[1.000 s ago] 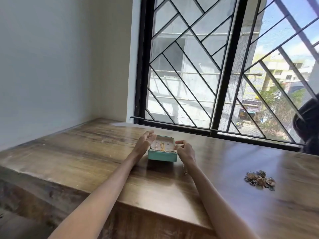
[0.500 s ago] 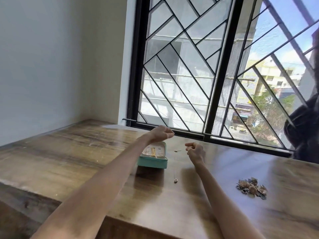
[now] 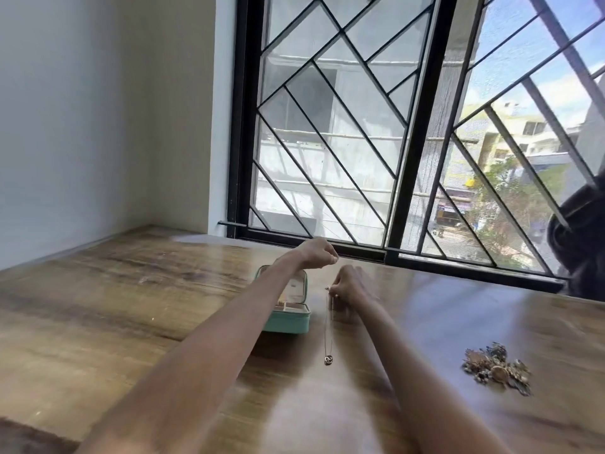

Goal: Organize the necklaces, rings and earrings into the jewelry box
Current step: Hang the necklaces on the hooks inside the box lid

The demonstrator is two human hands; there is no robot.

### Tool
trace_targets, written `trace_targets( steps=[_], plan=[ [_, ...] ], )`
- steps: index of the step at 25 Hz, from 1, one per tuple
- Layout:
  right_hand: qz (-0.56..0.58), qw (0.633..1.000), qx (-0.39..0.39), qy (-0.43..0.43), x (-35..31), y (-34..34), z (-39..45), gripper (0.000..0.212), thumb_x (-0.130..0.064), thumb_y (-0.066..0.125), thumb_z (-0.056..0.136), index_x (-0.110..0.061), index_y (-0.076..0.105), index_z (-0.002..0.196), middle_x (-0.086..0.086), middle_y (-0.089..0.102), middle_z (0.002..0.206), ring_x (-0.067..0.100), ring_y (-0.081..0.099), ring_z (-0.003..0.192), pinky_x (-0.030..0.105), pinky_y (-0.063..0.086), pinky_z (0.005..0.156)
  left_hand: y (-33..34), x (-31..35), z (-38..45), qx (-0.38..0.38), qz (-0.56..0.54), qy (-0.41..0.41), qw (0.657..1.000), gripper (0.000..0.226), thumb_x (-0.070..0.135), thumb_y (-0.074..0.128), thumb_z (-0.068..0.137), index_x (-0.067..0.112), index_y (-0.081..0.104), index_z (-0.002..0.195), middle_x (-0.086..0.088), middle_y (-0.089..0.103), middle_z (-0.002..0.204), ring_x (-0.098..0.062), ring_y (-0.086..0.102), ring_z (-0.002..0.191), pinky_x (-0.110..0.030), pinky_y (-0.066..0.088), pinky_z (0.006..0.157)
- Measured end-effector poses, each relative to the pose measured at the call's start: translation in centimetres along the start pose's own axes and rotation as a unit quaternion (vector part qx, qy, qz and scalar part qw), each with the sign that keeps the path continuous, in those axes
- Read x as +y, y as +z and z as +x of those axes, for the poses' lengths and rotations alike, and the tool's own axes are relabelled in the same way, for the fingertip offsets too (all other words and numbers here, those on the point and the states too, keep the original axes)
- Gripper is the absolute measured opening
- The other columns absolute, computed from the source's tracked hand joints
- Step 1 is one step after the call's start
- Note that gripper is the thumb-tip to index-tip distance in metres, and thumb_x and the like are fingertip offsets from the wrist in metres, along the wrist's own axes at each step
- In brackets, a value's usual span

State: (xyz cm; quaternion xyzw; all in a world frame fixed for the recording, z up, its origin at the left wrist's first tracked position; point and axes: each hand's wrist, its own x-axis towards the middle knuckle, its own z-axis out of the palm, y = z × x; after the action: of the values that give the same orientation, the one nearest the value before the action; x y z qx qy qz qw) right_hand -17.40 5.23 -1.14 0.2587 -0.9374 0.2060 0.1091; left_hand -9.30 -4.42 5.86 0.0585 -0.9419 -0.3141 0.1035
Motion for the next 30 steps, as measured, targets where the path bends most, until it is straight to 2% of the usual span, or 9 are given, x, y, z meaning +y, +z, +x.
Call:
trace_targets(
  steps=[3, 5, 8, 10, 13, 18, 24, 28, 30],
  plan=[
    [-0.014, 0.999, -0.028, 0.007, 0.1, -0.1, 0.0, 0.025, -0.033, 0.068, 0.081, -0.009, 0.068, 0.084, 0.012, 0.067, 0.085, 0.029, 0.063, 0.085, 0.033, 0.044, 0.065, -0.2, -0.3, -0.1, 0.030, -0.020, 0.002, 0.999, 0.026, 0.009, 0.053, 0.090, 0.001, 0.066, 0.111, -0.016, 0.066, 0.114, -0.021, 0.060, 0.092, -0.022, 0.042, 0.079],
    [0.111, 0.991, -0.069, 0.037, 0.6, -0.5, 0.3, 0.029, -0.029, 0.064, 0.084, -0.012, 0.058, 0.061, 0.007, 0.058, 0.064, 0.025, 0.055, 0.067, 0.029, 0.036, 0.055, -0.4, -0.4, -0.1, 0.038, -0.021, 0.002, 0.999, 0.025, 0.008, 0.053, 0.090, 0.002, 0.067, 0.109, -0.016, 0.067, 0.113, -0.026, 0.062, 0.102, -0.022, 0.042, 0.081],
    [0.387, 0.915, -0.094, 0.067, 0.1, -3.2, -0.1, 0.028, -0.022, 0.054, 0.092, -0.014, 0.057, 0.065, 0.002, 0.058, 0.066, 0.010, 0.052, 0.055, 0.018, 0.040, 0.049, -0.5, -0.4, 0.0, 0.059, -0.052, 0.006, 0.997, 0.026, 0.002, 0.052, 0.087, 0.002, 0.068, 0.106, -0.017, 0.067, 0.110, -0.024, 0.060, 0.094, -0.028, 0.046, 0.083],
    [0.475, 0.869, -0.120, 0.066, -0.8, -5.7, -0.5, 0.023, -0.021, 0.053, 0.093, -0.013, 0.060, 0.072, -0.001, 0.059, 0.066, 0.007, 0.052, 0.055, 0.014, 0.043, 0.050, -0.6, 0.0, 0.0, 0.070, -0.086, 0.007, 0.994, 0.031, -0.006, 0.047, 0.082, -0.002, 0.068, 0.104, -0.018, 0.067, 0.102, -0.022, 0.058, 0.088, -0.029, 0.046, 0.079],
    [0.530, 0.832, -0.156, 0.045, -1.9, -8.0, -0.3, 0.022, -0.014, 0.053, 0.090, -0.011, 0.059, 0.070, 0.000, 0.054, 0.059, 0.010, 0.050, 0.053, 0.016, 0.046, 0.050, -0.6, 0.9, -0.2, 0.017, -0.171, -0.007, 0.985, 0.027, -0.008, 0.043, 0.077, 0.000, 0.064, 0.092, -0.009, 0.055, 0.073, -0.016, 0.050, 0.070, -0.025, 0.040, 0.066],
    [0.553, 0.821, -0.138, 0.041, -2.4, -9.2, 0.5, 0.018, -0.011, 0.051, 0.087, -0.007, 0.058, 0.071, 0.006, 0.055, 0.066, 0.016, 0.054, 0.058, 0.022, 0.051, 0.054, -1.7, 0.7, -0.2, -0.016, -0.320, -0.012, 0.947, 0.027, 0.004, 0.058, 0.085, -0.008, 0.064, 0.108, -0.012, 0.065, 0.083, -0.016, 0.060, 0.065, -0.026, 0.049, 0.070],
    [0.676, 0.721, -0.144, 0.049, -1.5, -10.0, 0.5, 0.022, -0.008, 0.048, 0.089, -0.010, 0.052, 0.068, -0.001, 0.057, 0.060, 0.010, 0.056, 0.052, 0.019, 0.052, 0.053, -2.7, 0.6, -0.6, 0.014, -0.358, -0.012, 0.934, 0.027, 0.016, 0.069, 0.083, -0.003, 0.068, 0.102, -0.007, 0.062, 0.075, -0.017, 0.059, 0.060, -0.026, 0.055, 0.070],
    [0.757, 0.627, -0.175, 0.050, -1.4, -10.0, 0.4, 0.024, -0.013, 0.049, 0.091, -0.017, 0.042, 0.068, -0.008, 0.038, 0.048, 0.004, 0.037, 0.044, 0.013, 0.041, 0.041, -3.2, 1.3, -1.2, -0.028, -0.526, 0.030, 0.849, 0.020, 0.018, 0.051, 0.095, 0.011, 0.061, 0.080, -0.002, 0.062, 0.067, -0.016, 0.058, 0.058, -0.026, 0.053, 0.064],
    [0.730, 0.654, -0.197, 0.023, -1.2, -10.2, 0.4, 0.028, -0.017, 0.048, 0.093, -0.022, 0.036, 0.069, -0.011, 0.028, 0.045, 0.003, 0.025, 0.035, 0.013, 0.026, 0.031, -3.5, 2.0, -1.2, -0.015, -0.595, 0.030, 0.803, 0.024, 0.018, 0.045, 0.096, 0.015, 0.053, 0.074, 0.001, 0.058, 0.060, -0.012, 0.051, 0.051, -0.023, 0.045, 0.057]
  ],
)
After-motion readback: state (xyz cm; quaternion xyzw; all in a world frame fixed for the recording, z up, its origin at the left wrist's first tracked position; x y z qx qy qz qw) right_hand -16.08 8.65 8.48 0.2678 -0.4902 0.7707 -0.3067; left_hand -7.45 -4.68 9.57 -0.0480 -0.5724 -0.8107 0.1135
